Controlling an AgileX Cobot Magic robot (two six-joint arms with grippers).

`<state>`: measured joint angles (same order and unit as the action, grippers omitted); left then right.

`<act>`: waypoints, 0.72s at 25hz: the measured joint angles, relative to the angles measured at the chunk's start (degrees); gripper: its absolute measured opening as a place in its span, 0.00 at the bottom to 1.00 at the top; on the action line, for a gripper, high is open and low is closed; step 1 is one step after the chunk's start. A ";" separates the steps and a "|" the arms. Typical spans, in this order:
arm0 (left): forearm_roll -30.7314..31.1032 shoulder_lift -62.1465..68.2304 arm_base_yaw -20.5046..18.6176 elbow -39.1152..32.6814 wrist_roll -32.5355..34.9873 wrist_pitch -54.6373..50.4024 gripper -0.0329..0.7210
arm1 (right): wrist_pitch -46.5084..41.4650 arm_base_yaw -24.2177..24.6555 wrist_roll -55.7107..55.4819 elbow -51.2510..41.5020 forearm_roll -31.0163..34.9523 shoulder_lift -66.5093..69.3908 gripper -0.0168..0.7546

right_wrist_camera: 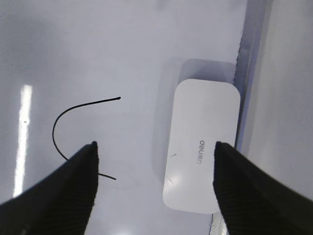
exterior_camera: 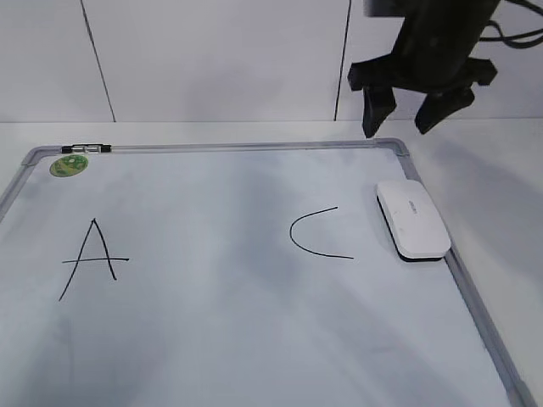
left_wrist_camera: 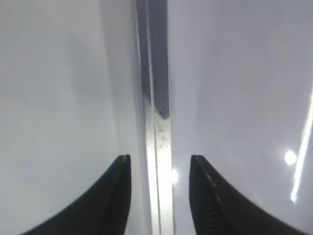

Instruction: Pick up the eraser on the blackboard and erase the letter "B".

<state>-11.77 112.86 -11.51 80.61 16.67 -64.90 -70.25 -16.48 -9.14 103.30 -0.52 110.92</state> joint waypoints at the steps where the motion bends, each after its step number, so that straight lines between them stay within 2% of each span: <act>1: 0.00 -0.34 0.00 0.00 -0.39 -1.39 0.43 | 0.00 0.00 0.24 0.00 0.00 -1.12 0.73; 8: 0.00 -2.84 0.00 0.00 -1.78 -3.71 0.38 | -0.21 0.00 0.58 -3.11 0.00 -10.76 0.73; 18: 0.00 -14.43 0.00 -0.43 -3.49 -4.57 0.38 | -0.93 0.00 0.85 -22.49 -2.26 -32.13 0.73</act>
<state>-11.77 98.43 -11.51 80.17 13.18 -69.46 -71.18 -16.48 -8.29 80.81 -2.78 78.79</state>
